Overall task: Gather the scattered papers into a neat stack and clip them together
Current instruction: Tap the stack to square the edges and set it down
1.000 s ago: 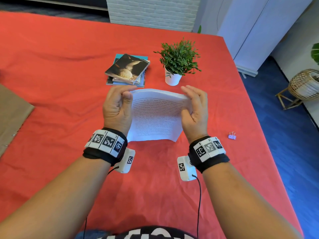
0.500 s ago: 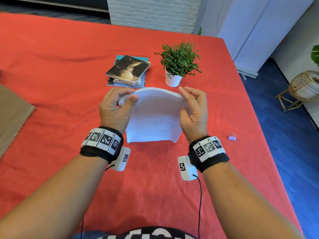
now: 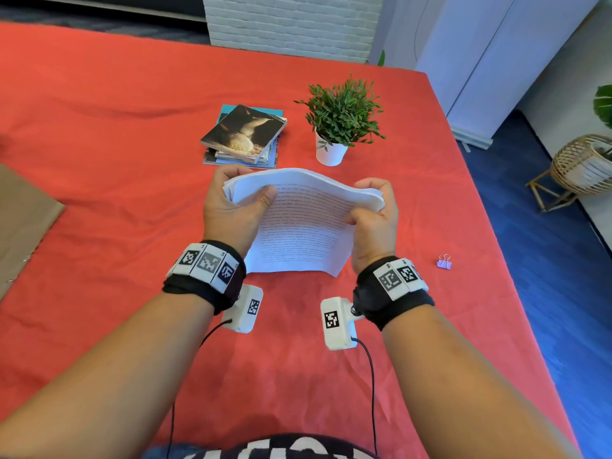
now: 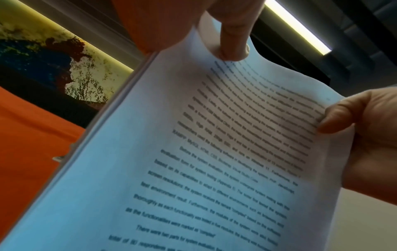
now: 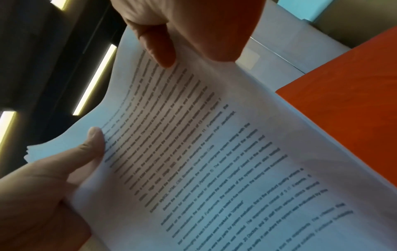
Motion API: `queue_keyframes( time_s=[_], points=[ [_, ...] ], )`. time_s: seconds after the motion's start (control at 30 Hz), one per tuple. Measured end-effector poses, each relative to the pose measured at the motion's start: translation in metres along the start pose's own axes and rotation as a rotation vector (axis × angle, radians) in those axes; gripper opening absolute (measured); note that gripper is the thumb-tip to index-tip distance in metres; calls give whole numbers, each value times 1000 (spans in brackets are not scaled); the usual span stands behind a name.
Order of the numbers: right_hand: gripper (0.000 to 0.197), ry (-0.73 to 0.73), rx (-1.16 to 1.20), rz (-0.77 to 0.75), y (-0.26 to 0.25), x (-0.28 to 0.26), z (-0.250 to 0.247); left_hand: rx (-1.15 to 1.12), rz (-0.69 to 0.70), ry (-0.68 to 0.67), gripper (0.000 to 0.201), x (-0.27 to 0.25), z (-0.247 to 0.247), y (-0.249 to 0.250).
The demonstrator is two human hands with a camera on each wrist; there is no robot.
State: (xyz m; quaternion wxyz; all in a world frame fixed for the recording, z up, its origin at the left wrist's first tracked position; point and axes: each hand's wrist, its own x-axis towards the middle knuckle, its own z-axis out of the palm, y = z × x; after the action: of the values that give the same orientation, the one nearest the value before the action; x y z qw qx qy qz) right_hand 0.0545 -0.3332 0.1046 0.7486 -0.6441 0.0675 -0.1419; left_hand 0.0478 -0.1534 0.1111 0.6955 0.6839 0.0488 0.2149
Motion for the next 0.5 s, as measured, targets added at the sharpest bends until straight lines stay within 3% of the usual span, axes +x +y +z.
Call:
queue_keyframes(
  time_s=[0.27,0.5],
  points=[
    [38,-46,33,143,14,-4,-6,-45,-266,-47,47,-8,-8,-19],
    [35,-42,58,236,19,3,-8,-74,-326,-75,42,-6,-11,-29]
  ],
)
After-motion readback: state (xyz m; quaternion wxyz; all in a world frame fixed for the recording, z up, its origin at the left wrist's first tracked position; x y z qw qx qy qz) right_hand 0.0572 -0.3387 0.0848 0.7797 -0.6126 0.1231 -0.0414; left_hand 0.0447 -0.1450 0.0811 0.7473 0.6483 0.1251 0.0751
